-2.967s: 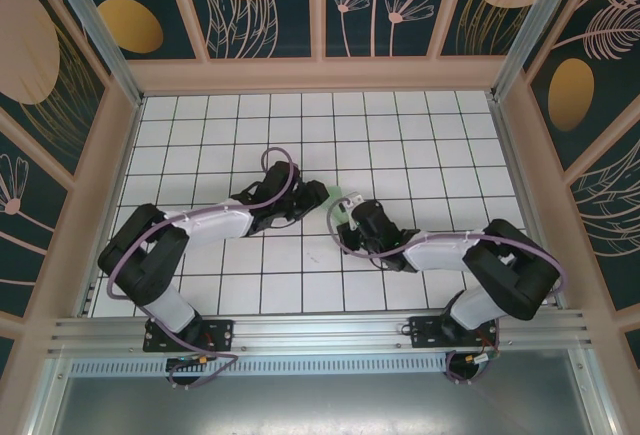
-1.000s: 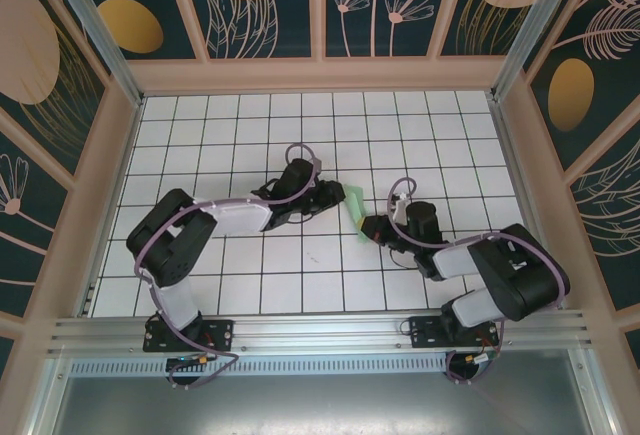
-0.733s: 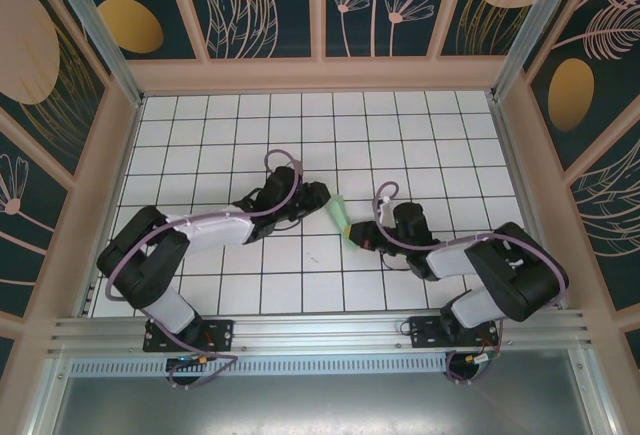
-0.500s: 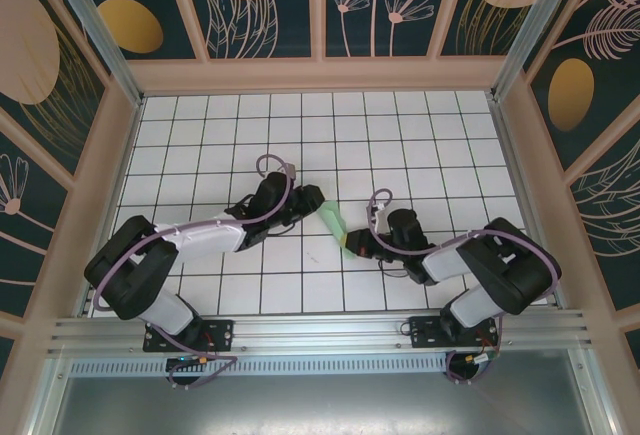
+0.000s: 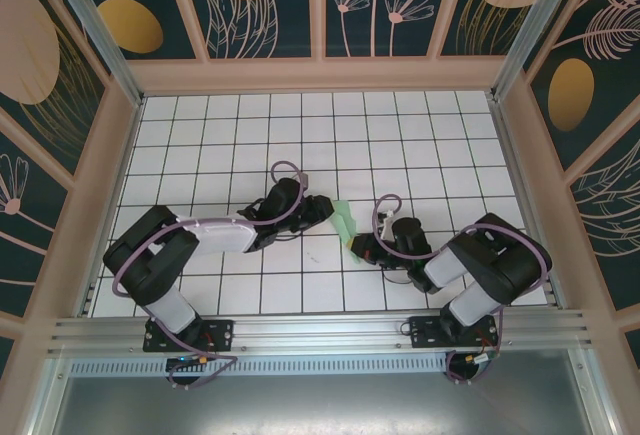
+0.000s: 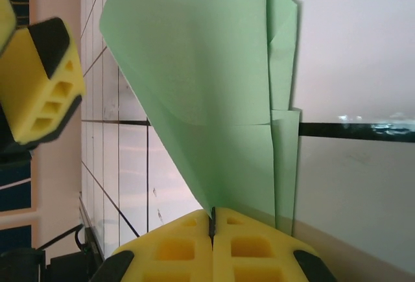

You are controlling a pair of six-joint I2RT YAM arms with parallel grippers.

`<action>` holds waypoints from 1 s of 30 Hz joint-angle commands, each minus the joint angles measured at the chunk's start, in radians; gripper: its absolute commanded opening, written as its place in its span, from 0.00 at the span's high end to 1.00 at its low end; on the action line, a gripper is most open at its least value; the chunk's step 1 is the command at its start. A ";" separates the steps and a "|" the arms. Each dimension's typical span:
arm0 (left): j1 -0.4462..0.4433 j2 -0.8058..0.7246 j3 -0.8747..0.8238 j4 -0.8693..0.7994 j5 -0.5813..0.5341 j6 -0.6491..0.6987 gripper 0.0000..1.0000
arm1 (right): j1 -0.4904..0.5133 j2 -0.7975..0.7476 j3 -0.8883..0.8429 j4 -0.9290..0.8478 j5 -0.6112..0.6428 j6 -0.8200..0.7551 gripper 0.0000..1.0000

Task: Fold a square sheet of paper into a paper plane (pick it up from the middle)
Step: Fold the wing for the fifth time at the center of the table.

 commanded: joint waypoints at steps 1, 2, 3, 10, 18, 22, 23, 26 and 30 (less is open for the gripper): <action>-0.010 0.023 0.040 0.055 0.031 0.015 0.67 | -0.015 0.006 -0.020 0.071 0.008 0.035 1.00; -0.010 0.027 0.043 0.052 0.031 0.017 0.67 | -0.019 -0.003 -0.026 0.073 0.013 0.039 1.00; -0.011 0.033 0.048 0.053 0.035 0.018 0.67 | -0.024 -0.013 -0.031 0.071 0.016 0.046 1.00; -0.028 0.127 0.112 0.030 0.079 0.033 0.67 | -0.038 -0.070 -0.049 0.035 0.036 0.047 1.00; -0.038 0.219 0.173 0.068 0.111 0.011 0.66 | -0.041 -0.089 -0.027 -0.022 0.025 0.012 0.89; -0.038 0.231 0.182 0.068 0.108 0.013 0.66 | -0.040 -0.147 -0.001 -0.128 0.037 -0.035 0.76; -0.039 0.237 0.189 0.061 0.108 0.019 0.66 | -0.041 -0.167 0.007 -0.166 0.045 -0.048 0.73; -0.040 0.255 0.205 0.056 0.121 0.025 0.66 | -0.041 -0.221 0.018 -0.249 0.073 -0.069 0.70; -0.039 0.271 0.225 0.034 0.129 0.042 0.66 | -0.042 -0.261 0.026 -0.322 0.108 -0.084 0.66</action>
